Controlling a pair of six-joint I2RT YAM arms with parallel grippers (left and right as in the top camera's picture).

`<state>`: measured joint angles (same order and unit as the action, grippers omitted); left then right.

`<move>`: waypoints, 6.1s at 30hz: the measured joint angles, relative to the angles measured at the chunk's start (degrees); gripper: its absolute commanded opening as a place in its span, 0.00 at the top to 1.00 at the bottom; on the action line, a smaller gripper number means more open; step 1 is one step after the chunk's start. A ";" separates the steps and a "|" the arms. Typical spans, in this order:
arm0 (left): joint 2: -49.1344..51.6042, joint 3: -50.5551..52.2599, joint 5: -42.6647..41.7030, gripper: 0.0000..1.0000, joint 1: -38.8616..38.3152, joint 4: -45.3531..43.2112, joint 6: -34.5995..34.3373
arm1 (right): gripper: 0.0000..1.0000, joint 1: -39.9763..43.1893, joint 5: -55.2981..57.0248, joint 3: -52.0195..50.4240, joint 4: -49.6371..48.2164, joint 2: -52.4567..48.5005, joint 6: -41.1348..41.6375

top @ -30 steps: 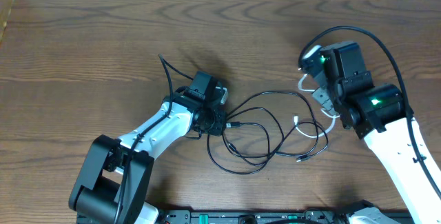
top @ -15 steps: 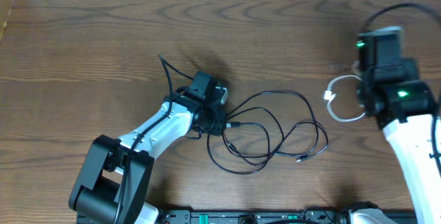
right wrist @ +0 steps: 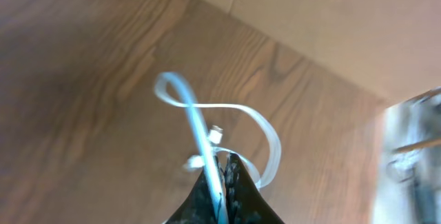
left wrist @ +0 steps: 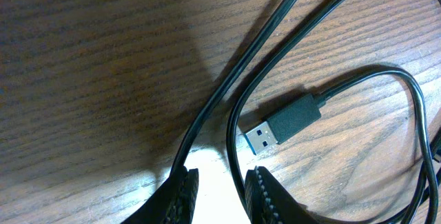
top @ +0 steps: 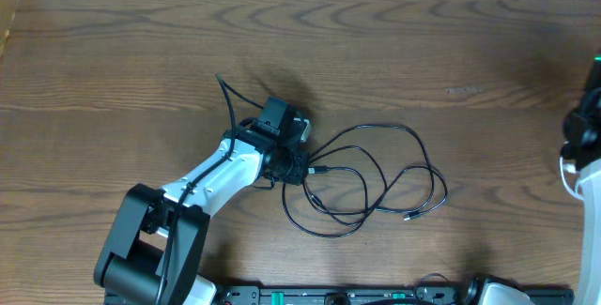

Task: Untangle cables
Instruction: 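Carry the white cable to the right edge of the table, then lower the white cable at the right side and release it, then move the open right gripper back toward the black cable at center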

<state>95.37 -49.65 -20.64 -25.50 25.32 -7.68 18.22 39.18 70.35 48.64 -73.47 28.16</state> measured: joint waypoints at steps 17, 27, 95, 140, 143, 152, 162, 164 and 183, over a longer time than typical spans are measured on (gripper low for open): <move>0.00 0.00 0.00 0.71 0.00 0.00 0.00 | 0.01 2.82 -22.27 -0.02 -6.88 -16.74 -3.02; 0.00 0.00 0.00 0.71 0.00 0.00 0.00 | 0.01 2.82 -25.16 0.00 -4.68 -19.08 -3.43; 0.00 0.00 0.00 0.71 0.00 -0.33 0.00 | 0.19 2.89 -38.16 -22.49 -69.81 -29.22 -14.45; 0.00 0.00 0.00 0.60 0.00 -1.16 0.00 | 0.01 -21.14 -46.90 -19.89 -32.63 -23.21 -37.53; 0.00 0.00 0.00 0.60 0.00 -1.16 0.02 | 0.01 -21.14 -46.90 -19.89 -32.63 -23.21 -37.53; 0.02 0.00 0.00 0.60 0.00 -1.16 0.00 | 0.01 -21.14 -46.90 -19.89 -32.63 -23.21 -37.53; 0.00 0.00 0.02 0.50 0.00 -1.16 0.00 | 0.01 -21.14 -46.90 -19.89 -32.63 -23.21 -37.53; 0.00 0.00 0.04 0.47 0.00 -1.16 0.00 | 0.01 -21.14 -46.90 -19.89 -32.63 -23.21 -37.53; 0.00 2.05 0.02 0.43 0.00 -4.37 0.02 | 0.01 -21.14 -46.93 -19.89 -32.61 -23.21 -37.53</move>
<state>95.37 -47.59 -20.62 -25.50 20.95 -7.66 -2.92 -7.75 50.46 16.03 -96.68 -9.37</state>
